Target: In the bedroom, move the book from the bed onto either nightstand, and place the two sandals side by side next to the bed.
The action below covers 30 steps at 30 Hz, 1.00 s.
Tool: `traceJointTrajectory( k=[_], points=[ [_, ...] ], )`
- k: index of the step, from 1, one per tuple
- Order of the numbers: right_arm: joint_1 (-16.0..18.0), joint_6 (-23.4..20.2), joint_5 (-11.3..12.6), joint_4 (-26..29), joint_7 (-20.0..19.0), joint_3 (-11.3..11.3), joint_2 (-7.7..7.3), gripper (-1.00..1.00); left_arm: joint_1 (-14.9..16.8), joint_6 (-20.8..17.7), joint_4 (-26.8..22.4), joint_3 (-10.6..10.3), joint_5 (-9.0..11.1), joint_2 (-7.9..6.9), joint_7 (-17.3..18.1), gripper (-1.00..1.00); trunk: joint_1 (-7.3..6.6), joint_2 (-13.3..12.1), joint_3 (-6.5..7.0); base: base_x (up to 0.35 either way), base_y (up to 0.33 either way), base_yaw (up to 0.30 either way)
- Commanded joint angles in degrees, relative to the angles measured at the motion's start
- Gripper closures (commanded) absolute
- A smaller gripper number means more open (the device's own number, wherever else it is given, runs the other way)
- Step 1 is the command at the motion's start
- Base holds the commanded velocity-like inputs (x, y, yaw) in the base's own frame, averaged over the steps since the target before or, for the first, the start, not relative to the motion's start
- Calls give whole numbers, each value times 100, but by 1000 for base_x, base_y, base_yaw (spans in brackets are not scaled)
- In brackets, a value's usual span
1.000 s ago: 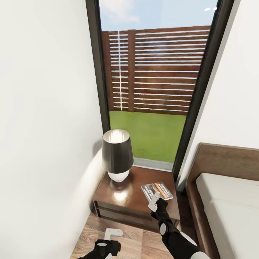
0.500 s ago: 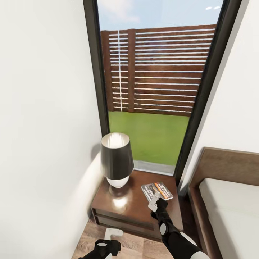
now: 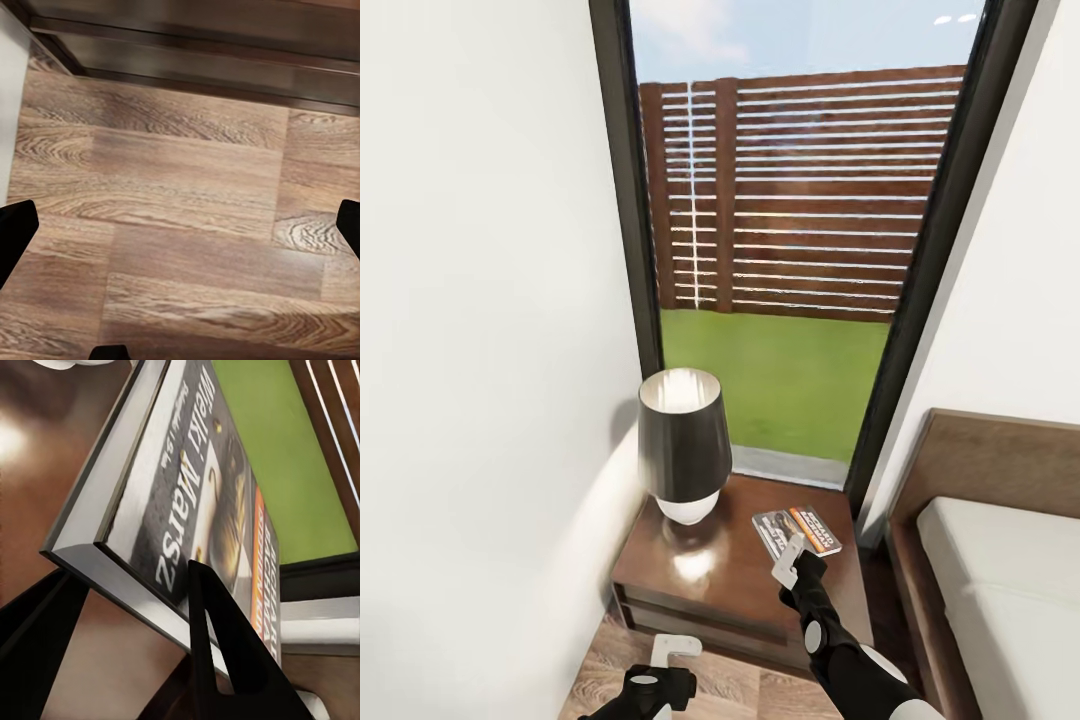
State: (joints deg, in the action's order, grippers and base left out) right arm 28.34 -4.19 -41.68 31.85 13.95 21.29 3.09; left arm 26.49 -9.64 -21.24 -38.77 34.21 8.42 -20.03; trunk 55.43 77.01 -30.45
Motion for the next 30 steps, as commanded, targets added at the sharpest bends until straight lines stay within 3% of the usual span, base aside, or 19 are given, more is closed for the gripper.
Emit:
traceJointTrajectory(
  k=[1, 30],
  points=[
    [5, -42, -60, -1, 39, 24, -2, 100, 5, -22, -12, -50, 36, -5, -46, -100, 22, 45, -24, 0, 0, 0],
    [5, -48, -69, -3, 17, 19, -2, 100, 5, -12, -12, -52, 33, 2, -45, -100, 659, 1208, -545, 0, 0, 0]
  ],
)
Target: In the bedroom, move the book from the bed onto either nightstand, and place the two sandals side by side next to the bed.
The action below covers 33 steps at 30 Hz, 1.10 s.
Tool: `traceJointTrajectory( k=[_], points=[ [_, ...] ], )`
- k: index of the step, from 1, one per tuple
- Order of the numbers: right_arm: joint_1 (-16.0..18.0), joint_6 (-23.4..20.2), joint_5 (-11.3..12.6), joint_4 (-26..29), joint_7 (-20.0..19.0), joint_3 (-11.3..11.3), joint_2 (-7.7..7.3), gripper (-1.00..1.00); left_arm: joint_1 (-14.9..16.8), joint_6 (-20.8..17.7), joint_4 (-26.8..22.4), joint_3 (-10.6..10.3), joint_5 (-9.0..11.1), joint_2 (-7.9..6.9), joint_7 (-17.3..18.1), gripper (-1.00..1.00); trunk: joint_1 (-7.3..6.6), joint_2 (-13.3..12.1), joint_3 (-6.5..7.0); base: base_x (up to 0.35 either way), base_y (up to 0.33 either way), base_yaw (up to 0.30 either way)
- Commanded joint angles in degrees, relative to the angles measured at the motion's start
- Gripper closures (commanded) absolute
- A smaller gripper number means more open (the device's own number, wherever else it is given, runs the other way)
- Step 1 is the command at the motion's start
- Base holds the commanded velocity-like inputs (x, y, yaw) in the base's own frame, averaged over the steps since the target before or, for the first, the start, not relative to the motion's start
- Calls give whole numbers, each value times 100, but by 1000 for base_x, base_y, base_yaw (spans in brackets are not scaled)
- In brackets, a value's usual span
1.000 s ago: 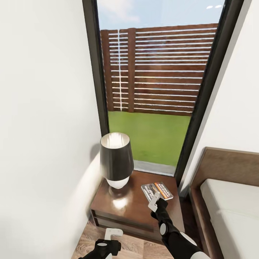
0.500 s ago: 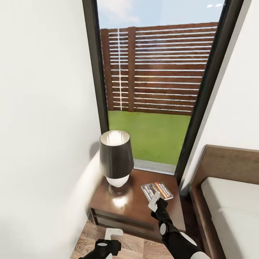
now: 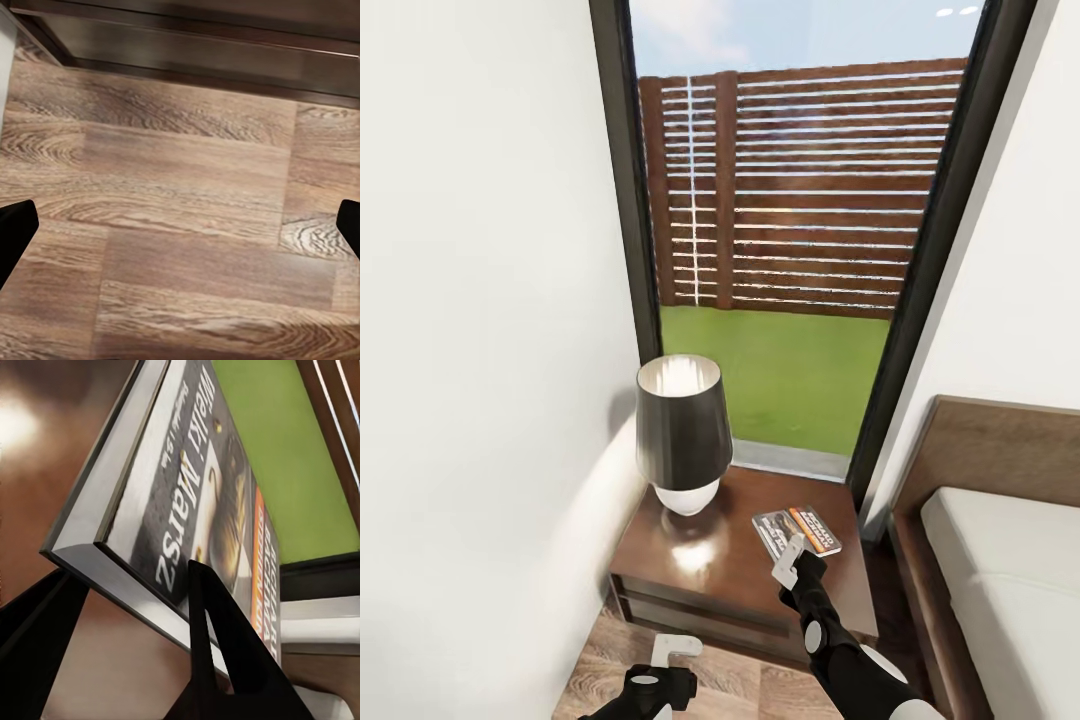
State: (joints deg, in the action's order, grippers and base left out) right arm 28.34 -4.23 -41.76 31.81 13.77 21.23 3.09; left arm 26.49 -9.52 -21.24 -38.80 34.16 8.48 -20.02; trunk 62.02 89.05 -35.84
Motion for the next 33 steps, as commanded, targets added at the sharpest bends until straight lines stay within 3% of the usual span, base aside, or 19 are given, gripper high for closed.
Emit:
traceJointTrajectory(
  k=[1, 33],
  points=[
    [5, -47, -61, 1, 29, 27, -2, 100, 5, -23, -12, -48, 38, -5, -46, -100, 22, 44, -24, 0, 0, 0],
    [5, -149, -64, 1, 20, 30, -2, 100, 5, -21, -12, -48, 38, -5, -45, -100, 725, 1328, -598, 0, 0, 0]
  ],
)
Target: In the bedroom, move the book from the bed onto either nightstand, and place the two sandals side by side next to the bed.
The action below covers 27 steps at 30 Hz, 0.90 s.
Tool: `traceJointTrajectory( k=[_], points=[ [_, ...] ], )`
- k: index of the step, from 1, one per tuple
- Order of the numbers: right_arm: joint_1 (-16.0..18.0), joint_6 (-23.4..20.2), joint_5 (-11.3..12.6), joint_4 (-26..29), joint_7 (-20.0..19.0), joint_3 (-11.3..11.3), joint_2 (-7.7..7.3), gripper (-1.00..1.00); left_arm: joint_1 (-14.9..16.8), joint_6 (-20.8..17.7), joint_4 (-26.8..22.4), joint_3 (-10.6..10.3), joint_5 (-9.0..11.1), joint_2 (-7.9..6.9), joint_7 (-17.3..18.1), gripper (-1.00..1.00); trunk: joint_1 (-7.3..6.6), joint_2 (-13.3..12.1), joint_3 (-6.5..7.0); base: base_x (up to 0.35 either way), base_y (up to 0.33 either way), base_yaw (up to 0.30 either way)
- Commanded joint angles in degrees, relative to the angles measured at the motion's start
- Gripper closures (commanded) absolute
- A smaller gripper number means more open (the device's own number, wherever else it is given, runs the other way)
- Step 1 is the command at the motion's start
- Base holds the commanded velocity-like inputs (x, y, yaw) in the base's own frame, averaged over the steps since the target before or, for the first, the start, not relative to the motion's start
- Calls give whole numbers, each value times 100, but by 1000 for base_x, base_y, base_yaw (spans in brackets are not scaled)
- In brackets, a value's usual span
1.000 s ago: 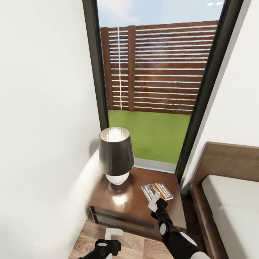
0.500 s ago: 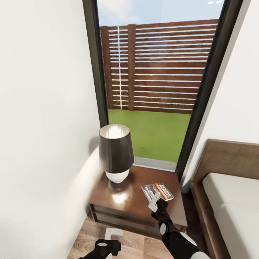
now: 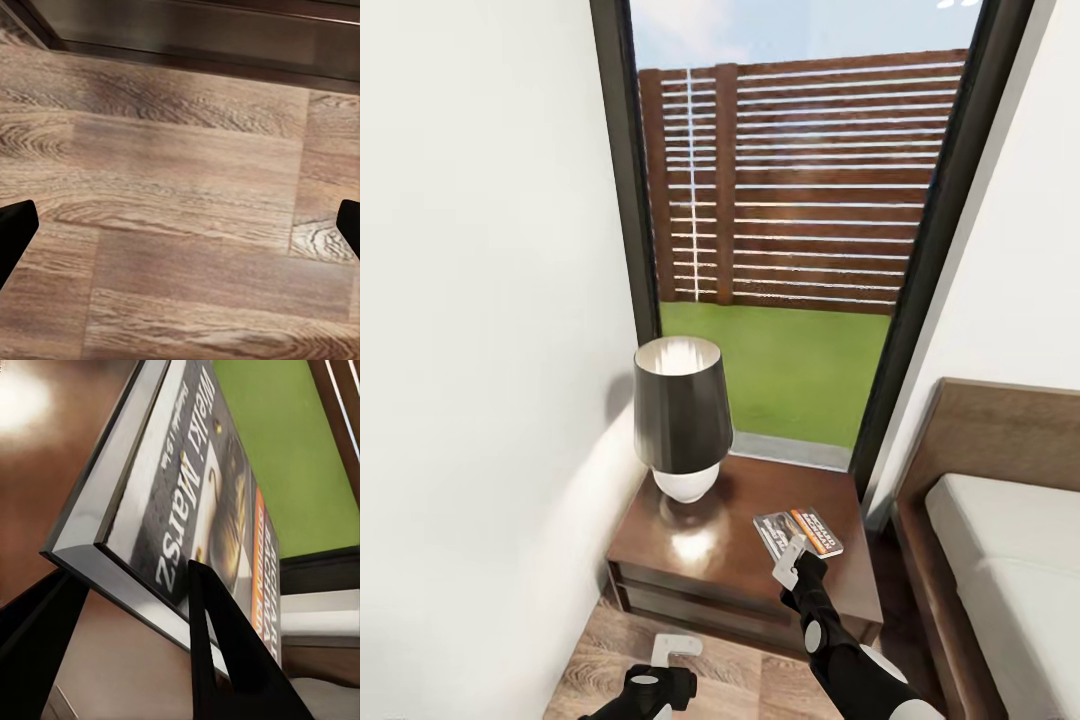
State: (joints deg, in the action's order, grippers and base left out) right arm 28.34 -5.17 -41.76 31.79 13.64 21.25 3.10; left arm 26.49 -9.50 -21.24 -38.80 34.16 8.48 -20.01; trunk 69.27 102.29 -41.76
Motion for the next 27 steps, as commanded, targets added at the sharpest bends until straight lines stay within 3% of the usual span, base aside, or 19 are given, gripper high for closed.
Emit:
traceJointTrajectory(
  k=[1, 18, 27],
  points=[
    [5, -55, -63, 2, 33, 28, -2, 100, 5, -23, -12, -48, 38, -5, -46, -100, 22, 44, -23, 0, 0, 0],
    [5, -55, -60, 2, 33, 28, -2, 100, 5, -18, -12, -48, 38, -5, -47, -100, 395, 726, -329, 0, 0, 0],
    [5, -55, -65, 2, 33, 28, -2, 100, 5, 21, -12, -48, 39, 4, -47, -100, 395, 726, -329, 9, 0, 0]
  ],
)
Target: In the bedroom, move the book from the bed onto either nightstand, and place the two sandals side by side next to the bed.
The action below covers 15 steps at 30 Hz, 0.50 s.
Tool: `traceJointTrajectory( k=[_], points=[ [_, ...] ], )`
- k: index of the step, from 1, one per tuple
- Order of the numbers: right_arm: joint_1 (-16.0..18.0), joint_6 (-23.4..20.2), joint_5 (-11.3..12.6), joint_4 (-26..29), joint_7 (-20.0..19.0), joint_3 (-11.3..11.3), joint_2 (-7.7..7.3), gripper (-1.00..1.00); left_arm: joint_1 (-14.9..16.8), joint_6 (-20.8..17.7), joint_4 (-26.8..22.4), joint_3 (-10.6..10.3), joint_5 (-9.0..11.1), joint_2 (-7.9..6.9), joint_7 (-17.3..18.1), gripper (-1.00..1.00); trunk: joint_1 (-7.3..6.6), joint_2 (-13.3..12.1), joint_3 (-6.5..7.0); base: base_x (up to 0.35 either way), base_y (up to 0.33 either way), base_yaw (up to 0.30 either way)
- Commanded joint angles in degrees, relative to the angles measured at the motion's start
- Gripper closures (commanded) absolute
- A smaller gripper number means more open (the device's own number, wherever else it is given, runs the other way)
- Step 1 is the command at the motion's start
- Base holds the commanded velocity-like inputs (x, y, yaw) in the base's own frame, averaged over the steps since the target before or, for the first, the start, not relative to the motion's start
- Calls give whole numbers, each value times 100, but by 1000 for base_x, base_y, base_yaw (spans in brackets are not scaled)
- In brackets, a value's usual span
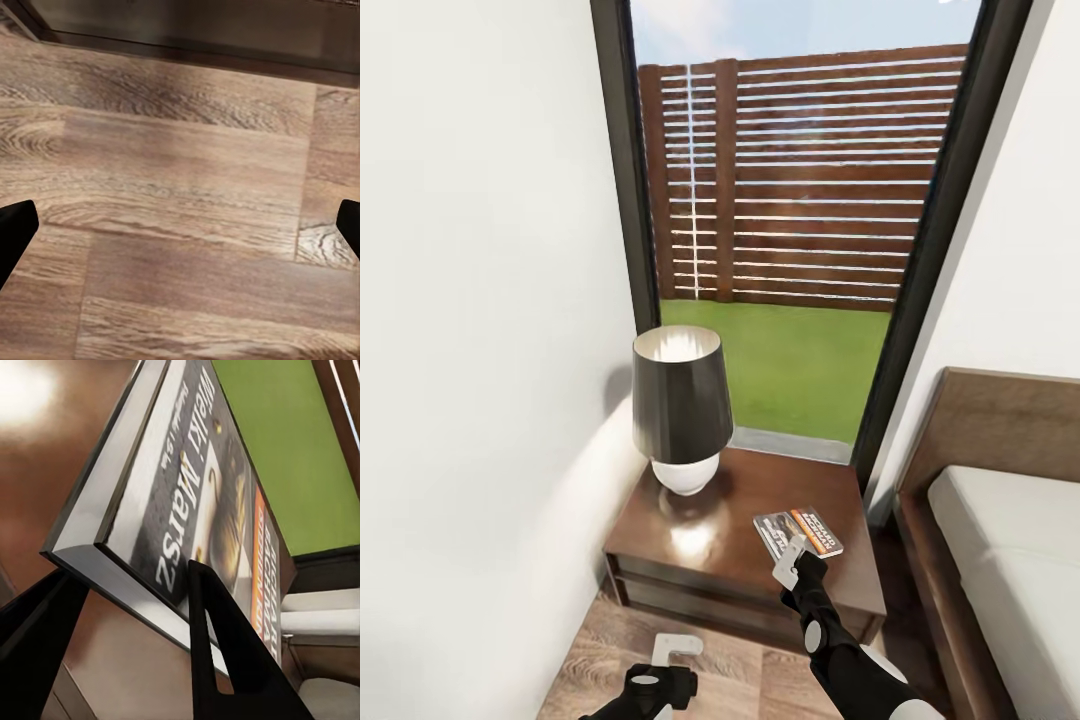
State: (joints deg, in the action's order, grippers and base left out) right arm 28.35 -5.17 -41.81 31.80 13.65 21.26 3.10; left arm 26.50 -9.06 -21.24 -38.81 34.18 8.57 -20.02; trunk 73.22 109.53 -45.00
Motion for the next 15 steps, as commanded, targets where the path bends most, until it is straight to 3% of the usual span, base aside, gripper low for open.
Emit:
traceJointTrajectory(
  k=[1, 9, 15],
  points=[
    [4, -54, -61, 1, 33, 28, -2, 100, 5, -20, -11, -48, 39, -1, -46, -100, 0, 2, -5, 121, 0, 0],
    [4, -54, -62, 1, 33, 28, -2, 100, 5, -6, -11, -48, 39, 20, -46, -100, 0, 2, -5, 244, 0, 0],
    [4, -54, -60, 1, 33, 28, -2, 100, 5, 23, -11, -48, 37, 21, -46, -100, 0, 2, -5, 86, 0, 0]
  ],
)
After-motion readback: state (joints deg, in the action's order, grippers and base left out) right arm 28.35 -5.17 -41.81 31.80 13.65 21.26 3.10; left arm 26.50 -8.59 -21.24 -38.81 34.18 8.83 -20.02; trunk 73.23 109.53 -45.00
